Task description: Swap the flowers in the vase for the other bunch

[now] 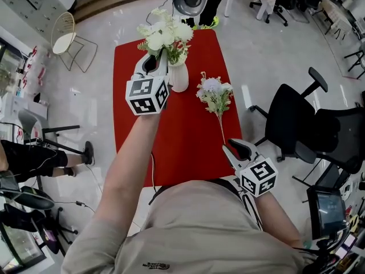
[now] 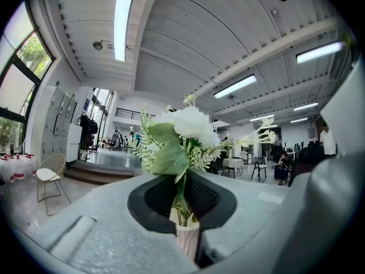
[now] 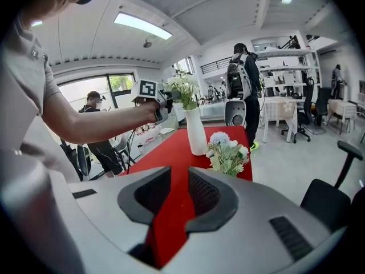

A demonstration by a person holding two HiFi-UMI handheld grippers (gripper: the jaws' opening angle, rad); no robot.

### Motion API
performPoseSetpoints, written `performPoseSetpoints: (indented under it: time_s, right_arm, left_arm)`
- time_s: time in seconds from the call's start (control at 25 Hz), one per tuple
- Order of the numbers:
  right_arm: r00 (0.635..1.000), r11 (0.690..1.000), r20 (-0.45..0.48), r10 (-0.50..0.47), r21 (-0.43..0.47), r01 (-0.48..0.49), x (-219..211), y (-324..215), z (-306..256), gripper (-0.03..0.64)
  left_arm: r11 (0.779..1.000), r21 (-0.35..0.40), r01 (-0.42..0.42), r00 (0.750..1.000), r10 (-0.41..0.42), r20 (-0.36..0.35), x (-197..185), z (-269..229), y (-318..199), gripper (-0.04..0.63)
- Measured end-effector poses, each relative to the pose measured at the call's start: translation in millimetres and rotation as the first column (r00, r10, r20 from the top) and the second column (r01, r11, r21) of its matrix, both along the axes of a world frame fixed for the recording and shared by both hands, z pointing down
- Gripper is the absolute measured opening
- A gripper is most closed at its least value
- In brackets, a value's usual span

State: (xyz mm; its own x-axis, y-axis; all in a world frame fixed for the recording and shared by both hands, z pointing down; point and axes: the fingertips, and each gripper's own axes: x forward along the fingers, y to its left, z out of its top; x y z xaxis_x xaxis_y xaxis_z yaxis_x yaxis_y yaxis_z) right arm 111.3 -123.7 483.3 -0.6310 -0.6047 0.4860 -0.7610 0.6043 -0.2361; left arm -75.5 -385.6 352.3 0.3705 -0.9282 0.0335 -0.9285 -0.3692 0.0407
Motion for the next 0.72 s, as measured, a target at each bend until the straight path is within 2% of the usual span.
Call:
performPoseSetpoints:
  time_s: [0.36,0.72]
  right_arm:
    - [1.000,1.000,0.006,-0.022,0.005,0.022,-4.3,-1.5,-2.3,0.101]
    - [0.999,0.999,0.010,-0.052,0.010,0.052,-13.5,-5.8,-3.8,0.101]
  left_arm:
    - [0.996,0.084,-0.012,0.999,0.015,-0.032,-1.2,-47.7,6.4,0.035]
    - [0.982,0.187,-0.006,0.997,0.019,-0.071,-14.4,-104.0,22.6,0.035]
